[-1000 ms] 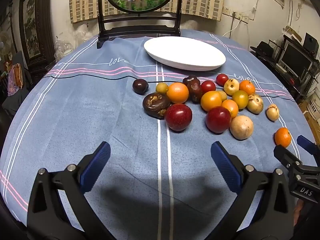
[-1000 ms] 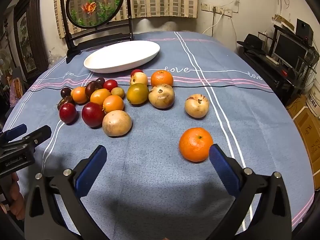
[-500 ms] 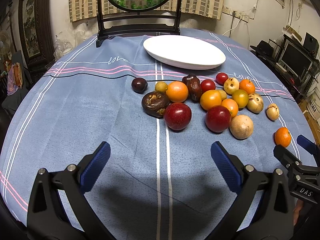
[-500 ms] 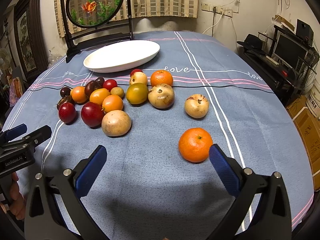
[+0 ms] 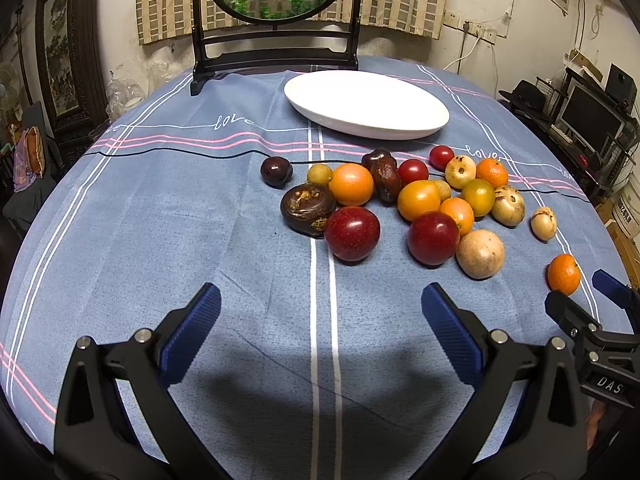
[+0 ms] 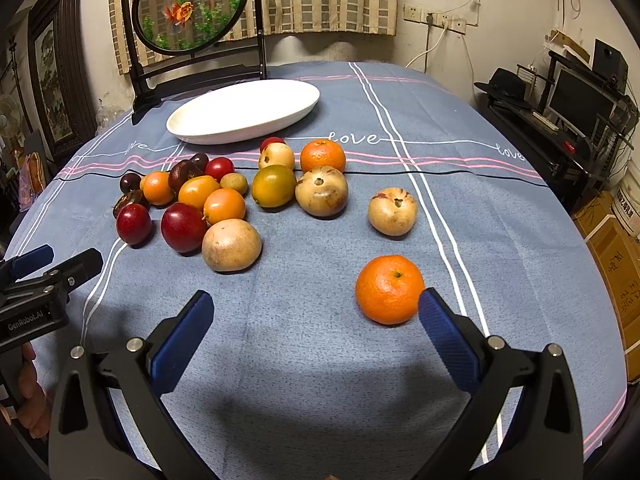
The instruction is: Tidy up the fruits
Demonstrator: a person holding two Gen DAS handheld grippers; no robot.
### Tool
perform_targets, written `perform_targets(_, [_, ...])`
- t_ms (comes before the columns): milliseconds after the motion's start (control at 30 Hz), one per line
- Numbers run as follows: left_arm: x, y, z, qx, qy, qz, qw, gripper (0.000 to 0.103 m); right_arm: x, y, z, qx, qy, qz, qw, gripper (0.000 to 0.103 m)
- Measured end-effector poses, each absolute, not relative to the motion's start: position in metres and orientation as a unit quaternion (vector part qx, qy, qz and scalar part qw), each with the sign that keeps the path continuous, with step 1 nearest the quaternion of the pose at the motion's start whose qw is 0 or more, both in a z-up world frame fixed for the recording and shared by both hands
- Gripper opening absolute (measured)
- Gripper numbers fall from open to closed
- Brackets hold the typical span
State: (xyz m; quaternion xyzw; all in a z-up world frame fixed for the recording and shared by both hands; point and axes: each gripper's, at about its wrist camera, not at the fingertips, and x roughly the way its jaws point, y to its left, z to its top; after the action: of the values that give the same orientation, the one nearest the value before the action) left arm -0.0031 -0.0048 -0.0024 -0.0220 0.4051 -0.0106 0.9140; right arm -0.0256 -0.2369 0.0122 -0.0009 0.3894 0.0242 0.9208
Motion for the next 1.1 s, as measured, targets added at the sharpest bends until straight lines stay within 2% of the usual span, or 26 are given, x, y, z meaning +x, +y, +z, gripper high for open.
perform_targets(700, [0.0, -0.007, -0.005, -0.012, 0.412, -0.016, 0.911, 0.101, -0.026, -0.235, 0.007, -0.011, 0.383, 0.025, 0.923, 0.102])
perform_targets(1100, [0.011, 0.023, -0.008, 0.01, 0.417, -0.034, 0.908, 0.101, -0.031, -0.257, 0.002, -0.004, 0.383, 0.033, 0.923, 0.102])
